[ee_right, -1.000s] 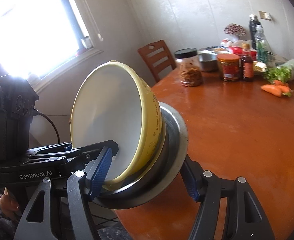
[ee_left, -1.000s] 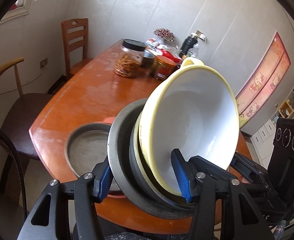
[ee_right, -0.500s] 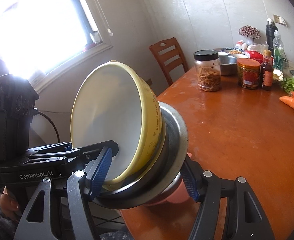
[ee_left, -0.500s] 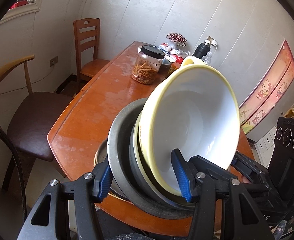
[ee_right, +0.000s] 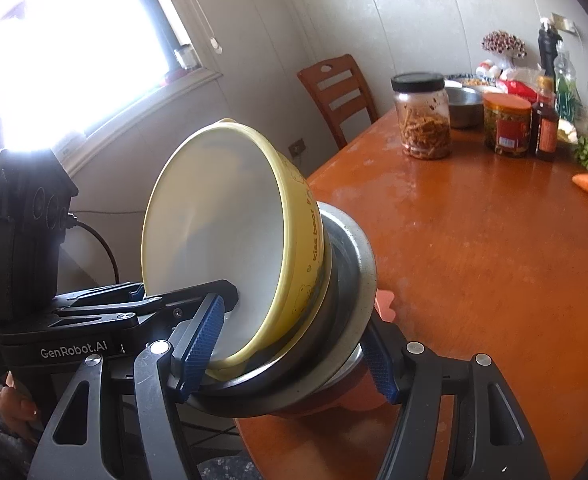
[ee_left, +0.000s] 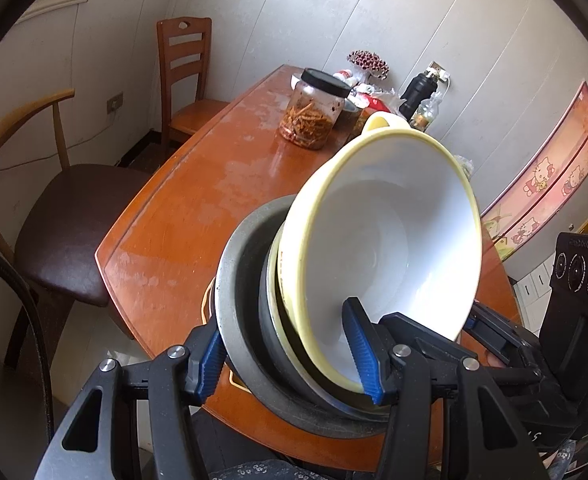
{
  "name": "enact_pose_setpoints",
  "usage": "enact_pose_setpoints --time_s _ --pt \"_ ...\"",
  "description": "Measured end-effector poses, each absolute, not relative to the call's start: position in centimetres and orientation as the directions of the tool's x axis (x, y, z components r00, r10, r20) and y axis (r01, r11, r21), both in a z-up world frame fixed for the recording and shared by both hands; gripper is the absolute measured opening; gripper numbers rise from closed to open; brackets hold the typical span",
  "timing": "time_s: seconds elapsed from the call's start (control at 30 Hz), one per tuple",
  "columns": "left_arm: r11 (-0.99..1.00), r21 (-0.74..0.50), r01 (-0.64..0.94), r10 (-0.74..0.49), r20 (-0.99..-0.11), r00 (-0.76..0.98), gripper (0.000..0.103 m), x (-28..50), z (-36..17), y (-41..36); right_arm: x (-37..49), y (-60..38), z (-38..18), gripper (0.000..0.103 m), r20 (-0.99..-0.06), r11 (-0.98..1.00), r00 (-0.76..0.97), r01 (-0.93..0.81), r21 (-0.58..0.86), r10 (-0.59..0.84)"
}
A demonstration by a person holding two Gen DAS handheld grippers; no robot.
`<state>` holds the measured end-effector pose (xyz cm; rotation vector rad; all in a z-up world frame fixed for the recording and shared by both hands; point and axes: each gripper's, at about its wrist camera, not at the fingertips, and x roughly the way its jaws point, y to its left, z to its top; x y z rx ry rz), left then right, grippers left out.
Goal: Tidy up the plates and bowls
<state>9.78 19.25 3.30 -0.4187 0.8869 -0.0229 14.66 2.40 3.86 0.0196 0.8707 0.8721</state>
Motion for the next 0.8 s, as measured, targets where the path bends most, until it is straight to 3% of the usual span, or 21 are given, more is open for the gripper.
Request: enact_pose_setpoints --time_s 0.8 --pt "0.922 -0.349 -0.170 -0.186 -0.782 0.595 0.055 10.8 1.4 19.4 15.7 2.6 1.2 0.069 -0.690 0.666 0.287 -0.646 0.373 0.664"
